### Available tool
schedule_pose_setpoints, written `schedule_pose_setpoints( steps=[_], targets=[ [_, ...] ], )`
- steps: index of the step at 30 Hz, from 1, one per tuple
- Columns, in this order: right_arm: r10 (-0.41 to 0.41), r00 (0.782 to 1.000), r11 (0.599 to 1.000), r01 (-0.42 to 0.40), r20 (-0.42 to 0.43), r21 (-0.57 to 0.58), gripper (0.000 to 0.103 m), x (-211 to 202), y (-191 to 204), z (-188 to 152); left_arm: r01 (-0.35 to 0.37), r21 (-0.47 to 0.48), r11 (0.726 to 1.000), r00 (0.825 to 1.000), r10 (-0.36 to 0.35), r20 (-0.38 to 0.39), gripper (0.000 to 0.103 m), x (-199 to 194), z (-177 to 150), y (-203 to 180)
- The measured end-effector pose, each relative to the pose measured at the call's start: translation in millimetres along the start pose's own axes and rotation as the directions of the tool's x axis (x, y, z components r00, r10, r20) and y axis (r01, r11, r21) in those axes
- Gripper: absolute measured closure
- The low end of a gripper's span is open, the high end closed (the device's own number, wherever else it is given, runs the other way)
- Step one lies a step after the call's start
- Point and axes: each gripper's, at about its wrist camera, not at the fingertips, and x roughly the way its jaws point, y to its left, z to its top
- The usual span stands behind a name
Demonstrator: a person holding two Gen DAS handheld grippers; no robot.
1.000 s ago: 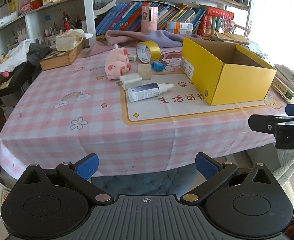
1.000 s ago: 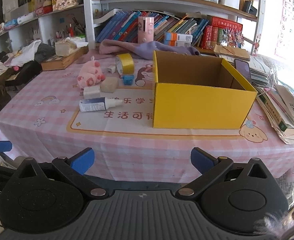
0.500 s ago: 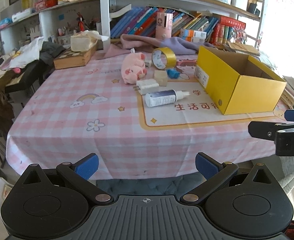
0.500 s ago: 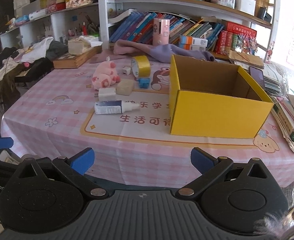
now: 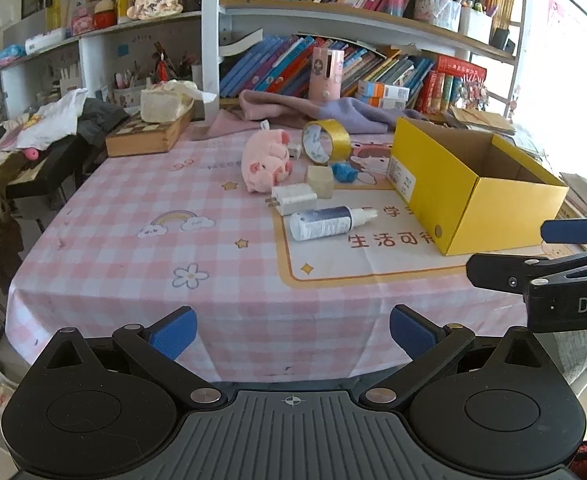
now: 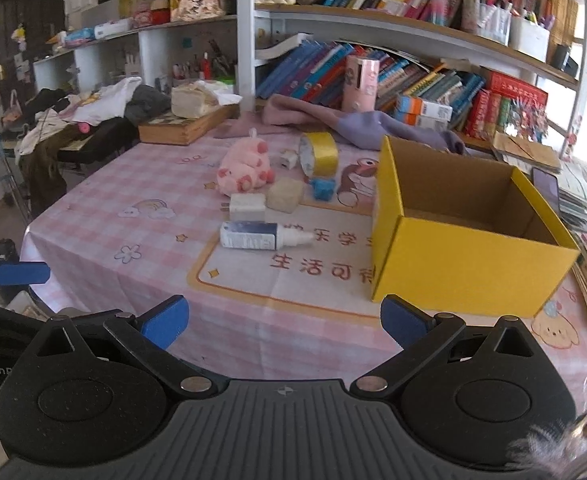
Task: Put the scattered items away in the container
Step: 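Move the left tool to the white charger while the right tool approaches the spray bottle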
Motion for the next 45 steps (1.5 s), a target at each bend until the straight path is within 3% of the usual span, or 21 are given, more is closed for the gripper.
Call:
schedule_pose_setpoints(
  steps=[9,15,26,38,45],
  targets=[
    [0.026,1.000,0.999,-0.026,-0.010,-0.022,0.000,23,3,11,0.026,-0.007,1.000,0.999,-0.026,-0.018,0.000,18,9,12],
    [0.036,0.999,0.999,-0.037,-0.035,-0.024,0.000,44,2,18,-0.005,0.021,1.000,1.000,0.005,-0.024,0.000,32,14,18],
    [0.054,0.995,0.998,-0.057,-0.086,-0.033,0.002,93,-3,37,-0.061,-0.078,0.995,0.995,0.054,-0.085,0.000,73,40,58],
    [0.145,0.985,0.978,-0.157,-0.094,-0.140,0.008,123,-3,56,-0.012,0.021,1.000,0.997,0.014,-0.073,0.000,114,83,44],
    [0.201,0.972,0.942,-0.225,-0.119,-0.250,0.020,144,10,67,0.037,0.062,0.997,0.996,-0.032,-0.087,0.003,148,102,38]
  ],
)
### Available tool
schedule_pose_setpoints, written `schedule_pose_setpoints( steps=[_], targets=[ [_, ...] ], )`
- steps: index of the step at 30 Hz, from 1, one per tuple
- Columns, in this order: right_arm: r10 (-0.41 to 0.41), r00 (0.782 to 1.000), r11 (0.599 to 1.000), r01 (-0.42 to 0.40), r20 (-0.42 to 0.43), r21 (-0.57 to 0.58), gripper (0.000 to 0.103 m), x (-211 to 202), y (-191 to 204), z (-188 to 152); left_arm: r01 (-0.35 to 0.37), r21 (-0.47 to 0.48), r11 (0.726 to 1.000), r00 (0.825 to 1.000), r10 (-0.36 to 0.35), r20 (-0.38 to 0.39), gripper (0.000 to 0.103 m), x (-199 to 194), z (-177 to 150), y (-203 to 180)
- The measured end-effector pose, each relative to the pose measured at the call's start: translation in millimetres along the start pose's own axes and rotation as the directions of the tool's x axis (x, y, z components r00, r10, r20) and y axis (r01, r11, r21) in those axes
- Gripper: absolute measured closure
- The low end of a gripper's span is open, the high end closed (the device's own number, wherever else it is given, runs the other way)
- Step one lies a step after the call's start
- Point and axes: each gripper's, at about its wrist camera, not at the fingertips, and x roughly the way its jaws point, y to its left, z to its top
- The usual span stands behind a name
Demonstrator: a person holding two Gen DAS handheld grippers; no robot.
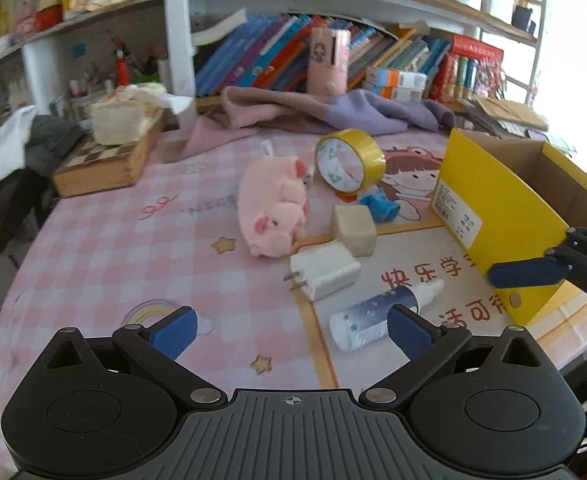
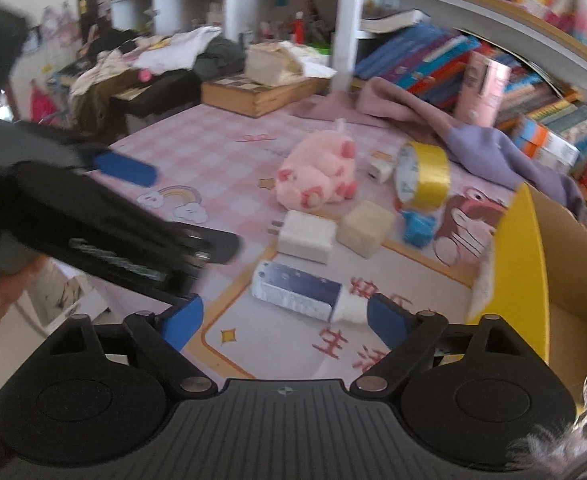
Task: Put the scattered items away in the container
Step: 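Move the left tool to the white charger while the right tool approaches the spray bottle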
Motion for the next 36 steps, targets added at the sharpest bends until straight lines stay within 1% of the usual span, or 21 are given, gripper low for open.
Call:
schedule_pose_setpoints(
  steps=[2,4,6,8,12,14,15,16,20,21,22,23,25,28,30,33,36],
  targets=[
    [-0.040,0.999,0.998,0.039,-0.021,-0.054,0.021,10,2,4,0.006,-0.008,1.000,1.000,-0.006,-0.014,0.003,9,6,2],
    [-0.055,0.997,0.995,0.050,-0.055,-0.086,0.027,22,2,6,0.008,-0.031,0.999,1.000,-0.009,-0.019,0.003,13,11,6],
    [-0.039,0.996,0.995,0.032,-0.079,-0.092,0.032,32,-1,9,0.009,-0.038,0.999,1.000,-0.010,-0.022,0.003,15,15,8],
    [-0.033,0.995,0.993,0.022,-0.093,-0.115,0.033,40,-1,12,-0.007,-0.036,0.999,1.000,0.006,-0.029,0.003,18,18,11],
    [-0.001,0.992,0.990,-0.017,-0.123,-0.143,0.036,56,-4,17,-0.015,-0.075,0.997,0.999,0.012,-0.043,0.003,24,21,19],
    [0.010,0.989,0.986,-0.034,-0.145,-0.166,0.041,65,-5,18,-0.006,-0.074,0.997,0.999,0.003,-0.043,0.003,26,22,20],
    [0.016,0.988,0.983,-0.044,-0.155,-0.178,0.046,70,-5,19,-0.002,-0.073,0.997,0.999,-0.001,-0.044,0.004,27,23,20],
    [0.023,0.986,0.981,-0.054,-0.162,-0.188,0.048,74,-5,19,0.001,-0.073,0.997,0.999,-0.004,-0.046,0.004,28,24,20],
    [0.034,0.985,0.970,-0.073,-0.168,-0.231,0.048,88,-4,21,0.009,-0.079,0.997,0.998,-0.014,-0.064,0.004,33,26,22],
    [0.024,0.985,0.968,-0.066,-0.171,-0.243,0.051,91,-4,20,0.008,-0.078,0.997,0.997,-0.014,-0.070,0.004,35,27,22],
    [0.013,0.984,0.967,-0.057,-0.176,-0.248,0.058,94,-6,20,0.006,-0.078,0.997,0.997,-0.012,-0.076,0.004,37,28,23],
    [0.009,0.983,0.971,-0.053,-0.186,-0.233,0.061,95,-10,20,0.007,-0.076,0.997,0.997,-0.014,-0.081,0.004,39,29,23],
    [0.027,0.977,0.985,-0.063,-0.212,-0.164,0.068,94,-23,19,0.019,-0.073,0.997,0.996,-0.025,-0.087,0.004,44,31,21],
    [0.027,0.971,0.995,-0.050,-0.238,-0.090,0.070,89,-38,16,0.049,-0.058,0.997,0.993,-0.055,-0.102,0.007,58,34,14],
    [0.012,0.968,0.997,-0.030,-0.251,-0.070,0.071,85,-43,13,0.054,-0.046,0.997,0.991,-0.059,-0.117,0.008,68,35,7],
    [0.007,0.962,0.998,-0.025,-0.271,-0.063,0.071,79,-46,7,0.033,-0.045,0.998,0.990,-0.039,-0.137,0.009,85,39,-2],
    [0.005,0.961,0.997,-0.026,-0.277,-0.072,0.071,75,-45,3,0.024,-0.052,0.998,0.990,-0.031,-0.135,0.008,98,42,-9]
  ],
)
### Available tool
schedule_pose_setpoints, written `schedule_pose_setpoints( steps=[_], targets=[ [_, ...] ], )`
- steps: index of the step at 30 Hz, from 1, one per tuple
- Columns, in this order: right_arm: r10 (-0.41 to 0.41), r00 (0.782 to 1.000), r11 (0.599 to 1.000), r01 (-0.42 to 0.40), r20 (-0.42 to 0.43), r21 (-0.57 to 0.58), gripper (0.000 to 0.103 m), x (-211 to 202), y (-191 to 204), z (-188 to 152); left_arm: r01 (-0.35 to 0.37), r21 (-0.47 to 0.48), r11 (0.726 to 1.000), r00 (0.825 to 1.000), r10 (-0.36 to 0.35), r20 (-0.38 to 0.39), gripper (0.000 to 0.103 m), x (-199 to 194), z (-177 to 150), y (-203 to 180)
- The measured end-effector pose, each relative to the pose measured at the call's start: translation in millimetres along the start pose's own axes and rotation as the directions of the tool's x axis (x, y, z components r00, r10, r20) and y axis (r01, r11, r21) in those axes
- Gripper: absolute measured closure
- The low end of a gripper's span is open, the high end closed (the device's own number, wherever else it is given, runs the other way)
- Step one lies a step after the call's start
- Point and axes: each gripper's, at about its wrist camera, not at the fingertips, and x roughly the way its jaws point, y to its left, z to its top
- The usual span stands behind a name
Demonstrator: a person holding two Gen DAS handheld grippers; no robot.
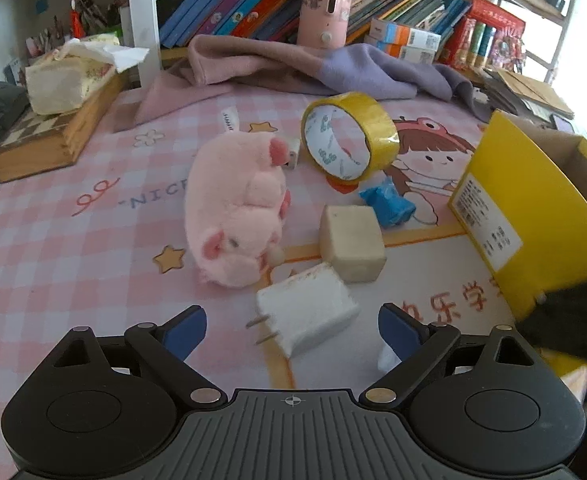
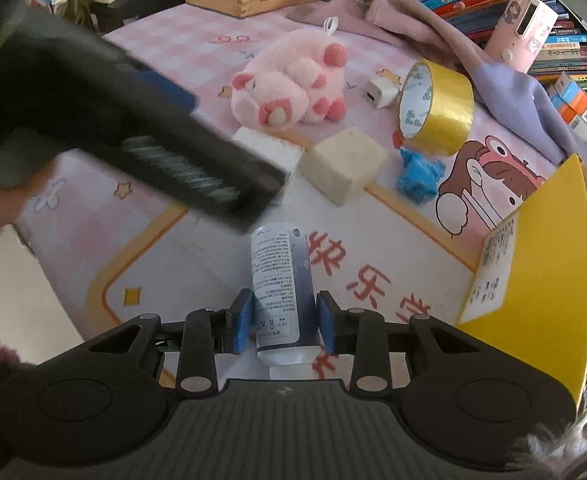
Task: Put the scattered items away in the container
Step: 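Move the left tool to the white charger while the right tool approaches the spray bottle, then close the left tool on the white charger while the right tool grips the spray bottle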
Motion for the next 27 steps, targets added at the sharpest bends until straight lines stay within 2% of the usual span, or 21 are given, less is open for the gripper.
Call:
schedule_pose_setpoints(
  steps=[7,13,15,19,27],
  targets=[
    [0.017,1.000,1.000,-0.017,0.009,0.020,0.071,1,-6,-1,-0.040,0.046,0.998,0.999,0.041,-0.036,0.009,21,-1,-14],
    [0.004,1.000,1.000,-0.004,0.013,0.025,0.071,8,-8,1,-0.067,0.015,0.998,0.997,0.068,-0.042,0.010,28,-3,-14],
    [0.002,1.000,1.000,-0.003,0.014,0.026,0.071,10,-8,2,-0.078,0.010,0.997,0.996,0.078,-0.047,0.020,30,-4,-14],
    [0.002,1.000,1.000,-0.002,0.012,0.025,0.070,11,-8,3,-0.093,0.015,0.996,0.995,0.094,-0.031,0.032,27,-5,-14],
    [0.018,1.000,0.998,-0.019,0.019,0.061,0.072,14,-12,7,-0.057,-0.003,0.998,0.998,0.057,-0.031,0.032,14,-6,-4]
  ],
)
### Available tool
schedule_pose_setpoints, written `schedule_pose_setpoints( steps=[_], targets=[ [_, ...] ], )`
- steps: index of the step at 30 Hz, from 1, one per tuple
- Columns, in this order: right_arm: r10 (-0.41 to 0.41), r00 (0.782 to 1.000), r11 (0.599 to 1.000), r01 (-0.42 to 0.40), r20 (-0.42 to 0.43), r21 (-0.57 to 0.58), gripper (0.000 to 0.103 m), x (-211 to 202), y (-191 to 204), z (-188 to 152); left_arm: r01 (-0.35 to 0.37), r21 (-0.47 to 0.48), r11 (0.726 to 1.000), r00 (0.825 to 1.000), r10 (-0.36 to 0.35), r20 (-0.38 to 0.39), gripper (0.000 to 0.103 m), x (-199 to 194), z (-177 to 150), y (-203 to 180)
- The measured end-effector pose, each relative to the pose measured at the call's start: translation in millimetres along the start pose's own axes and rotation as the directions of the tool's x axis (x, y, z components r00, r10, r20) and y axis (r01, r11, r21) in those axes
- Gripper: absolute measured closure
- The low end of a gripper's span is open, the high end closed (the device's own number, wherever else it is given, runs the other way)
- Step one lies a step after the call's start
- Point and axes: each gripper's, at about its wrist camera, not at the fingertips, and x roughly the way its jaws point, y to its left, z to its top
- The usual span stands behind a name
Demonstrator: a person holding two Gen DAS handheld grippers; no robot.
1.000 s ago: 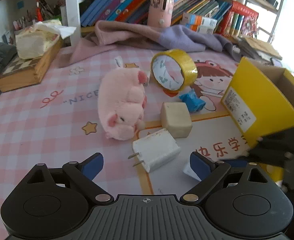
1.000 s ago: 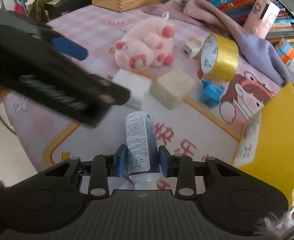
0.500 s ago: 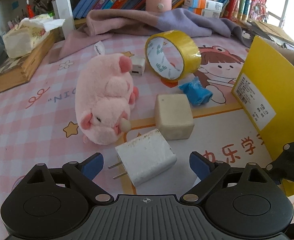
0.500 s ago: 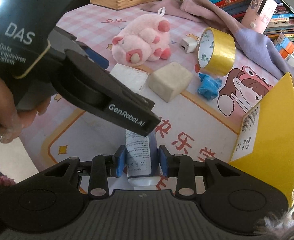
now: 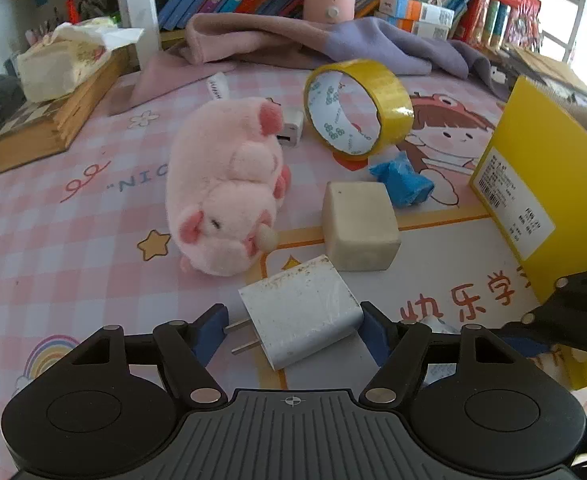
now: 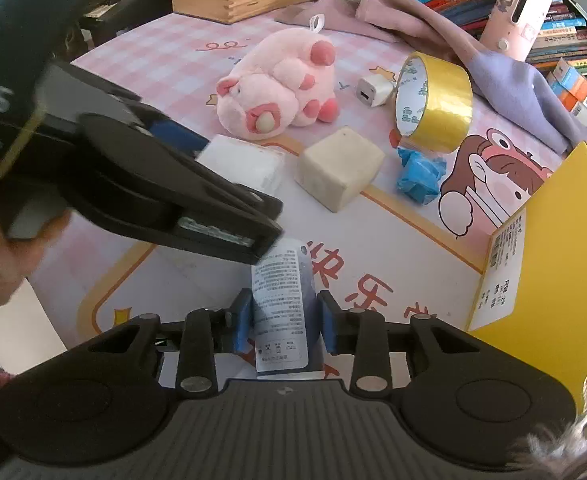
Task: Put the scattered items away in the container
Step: 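Close the left tool on the white charger while the right tool grips the spray bottle, then carry the charger in the left tool and bottle in the right tool over the yellow box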
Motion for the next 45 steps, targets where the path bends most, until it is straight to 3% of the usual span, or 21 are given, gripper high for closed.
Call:
schedule_pose_setpoints(
  steps=[10,26,34,45],
  targets=[
    [-0.017,0.996,0.997,0.011,0.085,0.070,0.073,-19,-1,2,0.031,-0.057,0.998,0.998,-0.027,0.065,0.032,-40,-9,14],
    [-0.024,0.968,0.996,0.001,0.249,0.092,0.073,-95,25,-6,0.079,-0.067,0.995,0.981,-0.065,0.180,0.032,-127,-38,18],
    [-0.051,0.953,0.992,0.013,0.298,0.127,0.073,-141,47,-36,0.111,-0.038,0.993,0.967,-0.099,0.235,0.032,-174,-68,7],
    [-0.154,0.937,0.968,0.079,0.312,0.240,0.073,-197,79,-109,0.185,0.006,0.983,0.946,-0.180,0.269,0.032,-224,-122,-21]
  ],
)
